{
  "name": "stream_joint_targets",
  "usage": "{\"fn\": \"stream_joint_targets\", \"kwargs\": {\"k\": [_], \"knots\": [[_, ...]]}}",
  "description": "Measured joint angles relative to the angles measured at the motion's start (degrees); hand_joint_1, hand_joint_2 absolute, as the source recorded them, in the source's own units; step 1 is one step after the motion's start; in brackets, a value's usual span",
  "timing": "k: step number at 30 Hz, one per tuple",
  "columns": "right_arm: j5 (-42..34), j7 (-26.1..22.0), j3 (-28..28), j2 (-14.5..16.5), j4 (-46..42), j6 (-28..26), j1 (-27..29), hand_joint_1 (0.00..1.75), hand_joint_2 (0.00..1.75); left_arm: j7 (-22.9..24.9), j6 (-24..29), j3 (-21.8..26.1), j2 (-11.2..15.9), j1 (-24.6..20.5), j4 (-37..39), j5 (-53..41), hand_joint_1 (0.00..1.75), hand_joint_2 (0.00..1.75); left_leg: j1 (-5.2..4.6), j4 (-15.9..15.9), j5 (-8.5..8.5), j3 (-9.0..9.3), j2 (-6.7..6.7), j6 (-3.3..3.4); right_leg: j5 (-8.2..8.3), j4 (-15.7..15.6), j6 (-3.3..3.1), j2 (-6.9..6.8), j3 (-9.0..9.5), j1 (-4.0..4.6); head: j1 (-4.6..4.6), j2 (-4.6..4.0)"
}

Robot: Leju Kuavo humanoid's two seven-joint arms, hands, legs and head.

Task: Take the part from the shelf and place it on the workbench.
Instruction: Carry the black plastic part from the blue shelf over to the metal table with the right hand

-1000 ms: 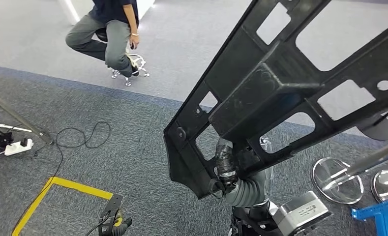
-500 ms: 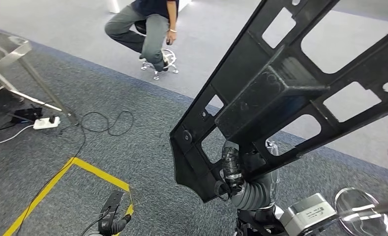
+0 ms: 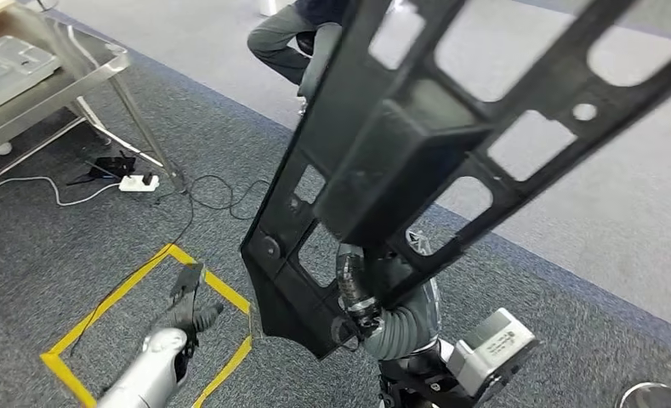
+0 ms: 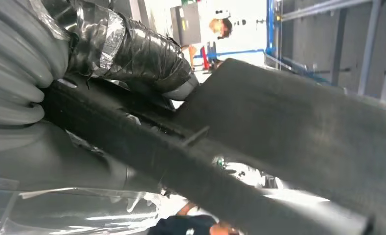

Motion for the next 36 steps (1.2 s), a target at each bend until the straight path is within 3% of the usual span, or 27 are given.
{"fn": "stream_joint_targets", "kwargs": {"k": [2,4,6,8,10,12,13,15,17,19,22,24,26,27,29,30,31,33,34,36], "knots": [[-0.13,-0.03,0.32,0.26,0.38,0.06,-0.62,1.75,1.75,-0.45,0.14,-0.01,0.09,-0.68,-0.06,0.32,0.00,1.75,-0.57,-6.73,1.90,3.73,2.29,0.60,-0.29,-0.19,0.33,-0.55,0.41,0.19,0.00,0.00],[-0.28,-0.04,0.54,0.48,0.72,0.09,-0.97,1.75,1.75,-0.90,0.23,-0.01,0.10,-0.79,-0.05,0.57,0.00,1.75,-1.24,-8.65,1.60,4.55,3.35,1.39,-0.43,-0.45,0.86,-1.19,0.50,0.51,0.17,0.00],[-0.63,-0.12,0.80,0.65,1.16,0.33,-1.30,1.75,1.75,-1.48,0.27,-0.01,0.17,-0.90,-0.05,1.10,0.00,1.75,-1.22,-8.99,1.66,4.47,2.23,2.08,-0.76,-0.51,1.49,-1.95,0.61,0.58,0.33,0.00],[-0.90,-0.66,1.16,0.90,1.83,0.84,-1.77,1.75,1.75,-2.11,0.13,-0.01,0.24,-0.95,-0.07,1.96,0.00,1.75,-0.97,-9.42,1.73,4.86,1.08,2.79,-2.04,1.36,2.00,-0.13,-0.10,0.34,0.45,0.00],[-0.87,-1.81,1.64,1.04,2.83,1.20,-2.14,1.75,1.75,-2.68,-0.13,-0.01,0.23,-1.06,-0.08,2.72,0.00,1.75,-0.86,-9.62,1.70,5.17,-0.08,3.50,-4.80,7.76,2.15,3.02,-3.37,0.15,0.73,0.00],[-0.91,-2.87,2.05,1.04,4.01,1.37,-2.20,1.75,1.75,-3.21,-0.42,-0.01,0.27,-1.05,-0.07,3.31,0.00,1.75,-0.91,-9.53,1.58,5.21,-1.59,3.86,-6.78,14.92,2.16,4.17,-7.78,0.14,0.88,0.00],[-1.00,-3.14,2.16,1.04,4.54,1.47,-2.20,1.75,1.75,-3.45,-0.52,-0.01,0.30,-0.98,-0.07,3.51,0.00,1.75,-0.92,-9.42,1.49,5.23,-2.48,3.88,-6.36,16.24,2.18,4.30,-9.01,0.11,0.89,0.00],[-1.19,-3.33,2.21,1.10,5.39,1.68,-2.29,1.75,1.75,-3.83,-0.61,-0.01,0.36,-0.86,-0.07,3.83,0.00,1.75,-0.82,-9.00,1.21,5.32,-4.37,3.70,-2.51,12.37,2.13,4.71,-8.21,-0.03,0.91,0.00],[-1.26,-3.37,2.23,1.26,6.05,1.76,-2.45,1.75,1.75,-4.03,-0.61,-0.01,0.36,-0.80,-0.07,4.05,0.00,1.75,-0.69,-8.45,0.80,5.22,-6.02,3.26,1.10,5.34,1.96,6.92,-5.58,-0.31,0.92,0.00],[-1.18,-3.49,2.32,1.47,6.64,1.78,-2.53,1.75,1.75,-3.96,-0.76,-0.01,0.46,-0.72,-0.06,4.09,0.00,1.75,-0.53,-8.08,0.68,4.70,-7.36,2.59,1.92,1.88,1.73,8.73,-4.14,-0.48,0.88,0.00],[-0.60,-3.66,2.52,1.79,7.27,1.15,-2.60,1.75,1.75,-3.62,-1.27,-0.01,0.94,-0.27,-0.05,4.05,0.00,1.75,-0.14,-8.37,0.88,4.38,-8.83,1.47,1.86,1.22,1.00,7.76,-3.62,-0.24,0.87,0.00],[-0.13,-3.63,2.59,2.07,7.40,0.50,-2.66,1.75,1.75,-3.66,-1.33,0.00,1.16,0.00,-0.06,4.02,0.00,1.75,-0.27,-7.55,0.31,3.97,-6.66,0.93,2.02,0.58,0.37,6.70,-3.04,-0.34,0.69,0.00],[0.14,-3.57,2.60,2.24,7.49,0.22,-2.70,1.75,1.75,-3.72,-1.13,0.00,1.04,-0.04,-0.07,3.95,0.00,1.75,-0.39,-2.24,-2.24,1.36,-2.76,0.46,1.99,0.13,-0.17,5.40,-2.48,-0.27,0.45,0.00],[0.18,-3.49,2.61,2.26,7.59,0.18,-2.70,1.75,1.75,-3.72,-1.03,0.00,0.98,-0.07,-0.08,3.91,0.00,1.75,-0.31,1.55,-3.83,-0.63,-1.69,0.25,1.88,0.08,-0.37,4.73,-2.36,-0.17,0.36,0.00],[0.18,-3.29,2.63,2.27,7.86,0.19,-2.64,1.75,1.75,-3.67,-0.88,-0.01,0.93,0.05,-0.07,3.86,0.00,1.75,-0.12,7.35,-5.55,-3.91,-1.09,0.01,1.65,0.10,-0.56,3.54,-2.26,-0.05,0.33,0.00],[0.17,-3.20,2.64,2.27,7.97,0.19,-2.62,1.75,1.75,-3.65,-0.82,-0.01,0.93,0.15,-0.07,3.86,0.00,1.75,-0.07,7.34,-4.85,-4.11,-1.01,-0.02,1.52,0.11,-0.55,2.98,-2.18,-0.01,0.33,0.00],[0.17,-3.17,2.65,2.28,8.04,0.19,-2.62,1.75,1.75,-3.64,-0.79,-0.01,0.93,0.20,-0.07,3.86,0.00,1.75,-0.04,4.91,-3.13,-2.99,-0.80,0.03,1.34,0.12,-0.47,2.40,-2.00,0.02,0.33,0.00],[0.18,-3.17,2.67,2.32,8.10,0.21,-2.66,1.75,1.75,-3.58,-0.72,-0.01,0.91,0.14,-0.08,3.86,0.00,1.75,-0.41,-3.43,0.70,1.34,1.07,0.34,0.86,0.13,-0.15,1.24,-1.46,0.19,0.34,0.00],[0.18,-3.18,2.68,2.36,8.15,0.24,-2.71,1.75,1.75,-3.49,-0.67,-0.01,0.90,0.04,-0.08,3.87,0.00,1.75,-0.71,-6.65,1.69,3.05,2.01,0.66,0.64,0.14,0.08,0.76,-1.25,0.34,0.38,0.00],[0.17,-3.19,2.80,2.47,8.41,0.34,-2.82,1.75,1.75,-3.28,-0.57,-0.01,0.88,-0.03,-0.08,3.90,0.00,1.75,-1.36,-8.63,1.56,4.08,2.66,1.31,0.33,0.07,0.57,-0.13,-0.96,0.61,0.44,0.00]]}}
